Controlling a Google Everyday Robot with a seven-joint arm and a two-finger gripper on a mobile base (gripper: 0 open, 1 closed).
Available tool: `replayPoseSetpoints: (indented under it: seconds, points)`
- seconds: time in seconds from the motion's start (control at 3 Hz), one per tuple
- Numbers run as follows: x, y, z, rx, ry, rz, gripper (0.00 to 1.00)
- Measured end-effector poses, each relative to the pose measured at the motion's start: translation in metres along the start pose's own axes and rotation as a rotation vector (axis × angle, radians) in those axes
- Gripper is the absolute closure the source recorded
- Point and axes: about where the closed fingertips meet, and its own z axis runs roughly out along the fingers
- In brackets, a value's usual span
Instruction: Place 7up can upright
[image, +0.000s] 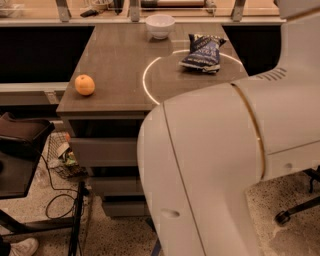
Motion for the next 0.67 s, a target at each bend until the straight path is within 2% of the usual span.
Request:
replayPoseSetpoints:
  seconds: [0.33, 0.67]
  points:
    - [-0.007, 0.014, 0.031, -0.112, -0.064, 0.096, 1.0]
    - [0.003, -0.007, 0.102, -0.383, -0.185, 0.352, 1.0]
